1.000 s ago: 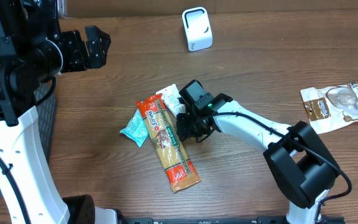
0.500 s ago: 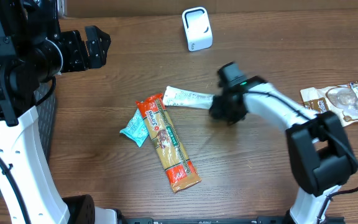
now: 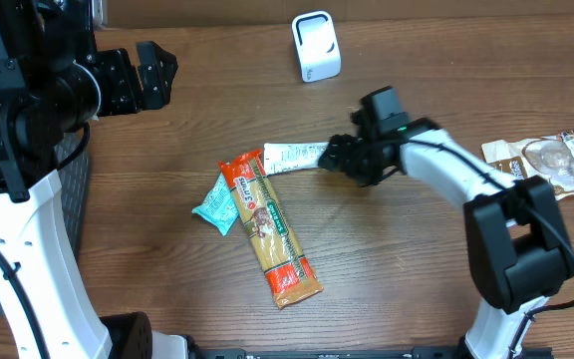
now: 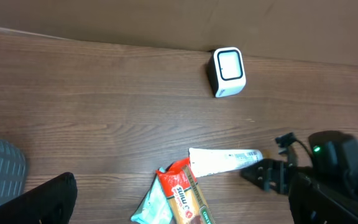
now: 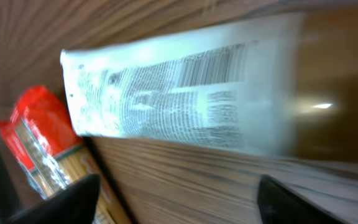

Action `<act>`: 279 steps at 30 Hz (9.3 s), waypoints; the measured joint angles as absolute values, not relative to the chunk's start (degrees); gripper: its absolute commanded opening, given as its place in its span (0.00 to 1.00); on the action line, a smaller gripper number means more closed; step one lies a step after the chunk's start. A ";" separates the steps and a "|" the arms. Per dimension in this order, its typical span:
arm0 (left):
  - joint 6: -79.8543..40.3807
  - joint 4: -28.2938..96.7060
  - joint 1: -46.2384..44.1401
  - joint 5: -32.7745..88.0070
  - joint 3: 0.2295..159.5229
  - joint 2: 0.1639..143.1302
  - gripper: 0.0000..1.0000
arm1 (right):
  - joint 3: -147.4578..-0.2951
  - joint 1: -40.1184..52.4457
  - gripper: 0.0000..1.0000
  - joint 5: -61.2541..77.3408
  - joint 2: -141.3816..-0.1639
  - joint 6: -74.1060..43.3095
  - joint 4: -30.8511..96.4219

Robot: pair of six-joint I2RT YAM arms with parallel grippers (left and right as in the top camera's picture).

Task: Scan the item barcode

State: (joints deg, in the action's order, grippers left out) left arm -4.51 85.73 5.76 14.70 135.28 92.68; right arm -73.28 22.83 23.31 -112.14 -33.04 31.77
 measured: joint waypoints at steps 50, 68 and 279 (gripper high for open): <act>-4.51 85.73 5.76 14.70 135.28 92.71 0.99 | -83.15 5.21 0.64 33.82 -118.15 13.10 54.06; -4.51 85.73 5.76 14.70 135.28 92.71 1.00 | -86.00 6.81 0.77 34.28 -119.13 28.38 50.50; -4.51 85.73 5.76 14.70 135.28 93.03 0.99 | -60.38 -28.10 0.44 12.05 -102.59 -29.36 18.52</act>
State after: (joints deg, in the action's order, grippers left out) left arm -4.51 85.73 5.76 14.70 135.28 93.03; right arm -60.38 -28.10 12.05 -102.59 -29.36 18.52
